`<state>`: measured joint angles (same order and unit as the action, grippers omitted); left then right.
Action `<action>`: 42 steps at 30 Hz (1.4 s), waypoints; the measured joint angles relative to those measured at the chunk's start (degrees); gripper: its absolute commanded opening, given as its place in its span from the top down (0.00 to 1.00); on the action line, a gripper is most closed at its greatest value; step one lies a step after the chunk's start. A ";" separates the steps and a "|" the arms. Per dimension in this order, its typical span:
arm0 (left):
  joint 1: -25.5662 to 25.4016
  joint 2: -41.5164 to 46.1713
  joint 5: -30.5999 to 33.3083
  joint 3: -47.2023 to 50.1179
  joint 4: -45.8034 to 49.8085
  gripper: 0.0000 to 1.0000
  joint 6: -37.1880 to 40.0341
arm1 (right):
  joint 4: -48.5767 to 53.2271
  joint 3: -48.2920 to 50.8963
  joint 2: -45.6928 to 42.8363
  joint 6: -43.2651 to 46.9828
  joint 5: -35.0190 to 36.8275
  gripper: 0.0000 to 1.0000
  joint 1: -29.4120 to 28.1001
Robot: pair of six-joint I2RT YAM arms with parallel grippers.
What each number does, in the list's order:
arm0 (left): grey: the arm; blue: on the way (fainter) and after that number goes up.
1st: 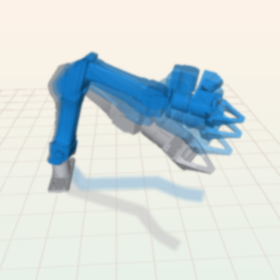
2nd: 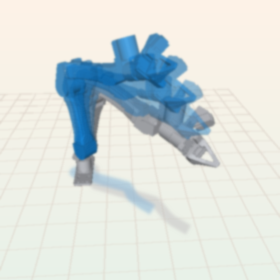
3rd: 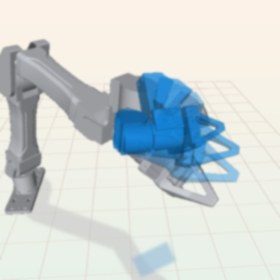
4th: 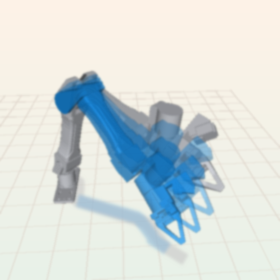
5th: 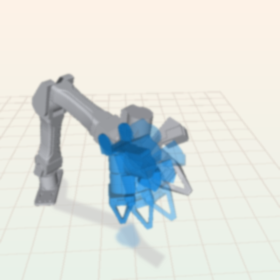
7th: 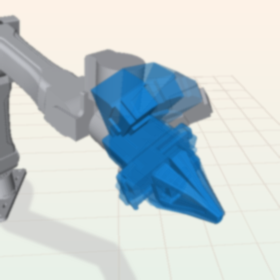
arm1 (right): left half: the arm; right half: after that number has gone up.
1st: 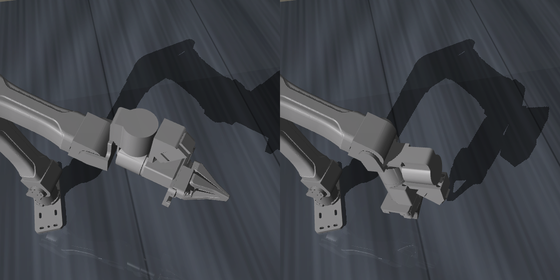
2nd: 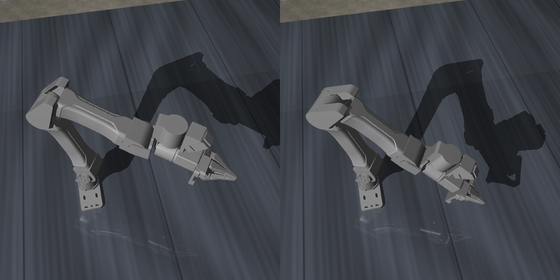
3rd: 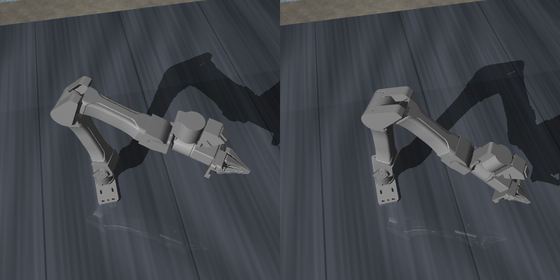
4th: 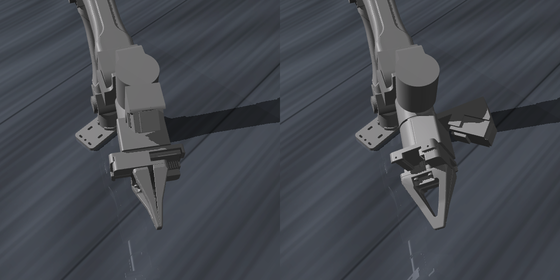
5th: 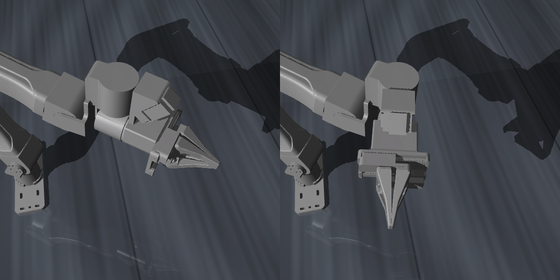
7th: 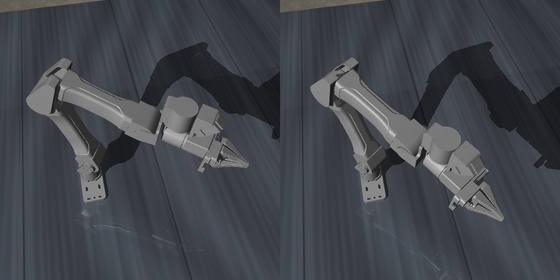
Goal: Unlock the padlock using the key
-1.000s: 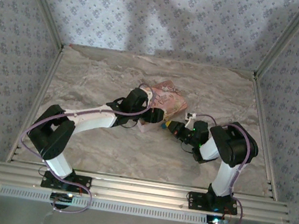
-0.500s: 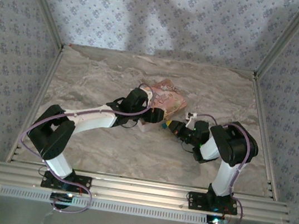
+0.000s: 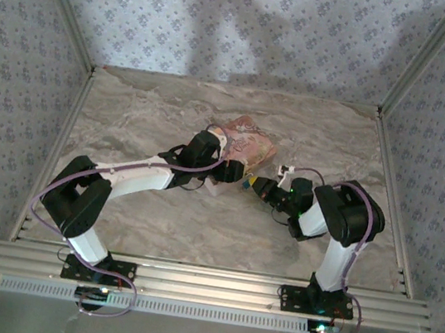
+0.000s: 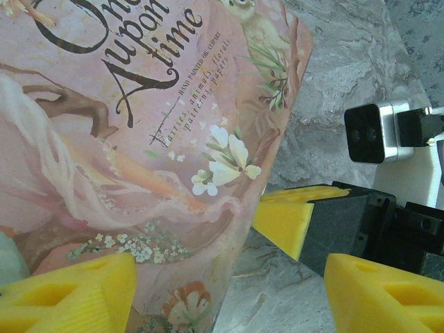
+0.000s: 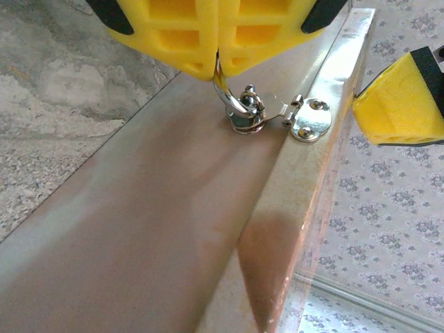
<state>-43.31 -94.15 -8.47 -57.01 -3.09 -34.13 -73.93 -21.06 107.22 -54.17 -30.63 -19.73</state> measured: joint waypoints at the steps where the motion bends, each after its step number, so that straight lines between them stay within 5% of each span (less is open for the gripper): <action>1: 0.00 0.02 0.02 0.02 0.00 0.27 0.02 | -0.09 -0.11 0.22 0.15 -0.02 1.00 0.00; 42: 0.94 3.41 1.03 3.69 0.02 0.27 1.70 | 3.80 -7.56 1.33 -5.40 -6.34 1.00 2.01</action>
<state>-42.37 -90.74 -7.44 -53.32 -3.07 -32.42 -70.13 -28.62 108.55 -59.57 -36.97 -17.72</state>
